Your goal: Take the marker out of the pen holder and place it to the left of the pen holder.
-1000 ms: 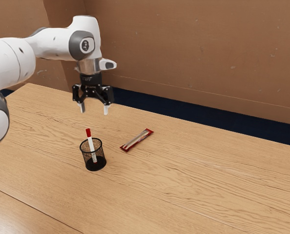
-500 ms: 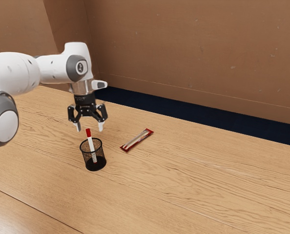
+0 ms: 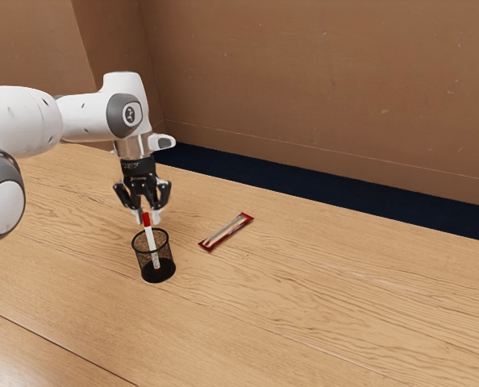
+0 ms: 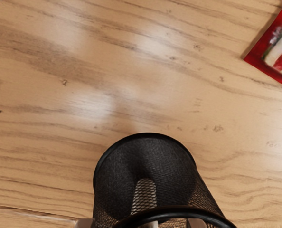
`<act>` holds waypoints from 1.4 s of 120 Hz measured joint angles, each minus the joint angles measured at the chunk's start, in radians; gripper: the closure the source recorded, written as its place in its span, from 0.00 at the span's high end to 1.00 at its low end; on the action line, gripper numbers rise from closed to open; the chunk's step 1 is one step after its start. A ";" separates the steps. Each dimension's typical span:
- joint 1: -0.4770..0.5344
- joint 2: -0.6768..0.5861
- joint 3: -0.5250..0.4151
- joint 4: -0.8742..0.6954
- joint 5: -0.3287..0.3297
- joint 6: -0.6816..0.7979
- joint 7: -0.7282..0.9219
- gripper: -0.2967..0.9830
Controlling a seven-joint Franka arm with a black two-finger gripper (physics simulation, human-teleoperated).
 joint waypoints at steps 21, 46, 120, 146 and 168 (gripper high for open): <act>0.000 -0.010 0.000 0.000 0.001 -0.011 0.017 0.24; 0.001 -0.031 0.004 0.037 0.010 -0.052 0.031 0.18; 0.002 0.078 0.070 0.221 0.388 -0.570 0.066 0.15; 0.015 0.174 0.086 0.224 0.424 -0.644 0.071 0.15; 0.045 0.237 0.079 0.265 0.429 -0.662 0.074 0.15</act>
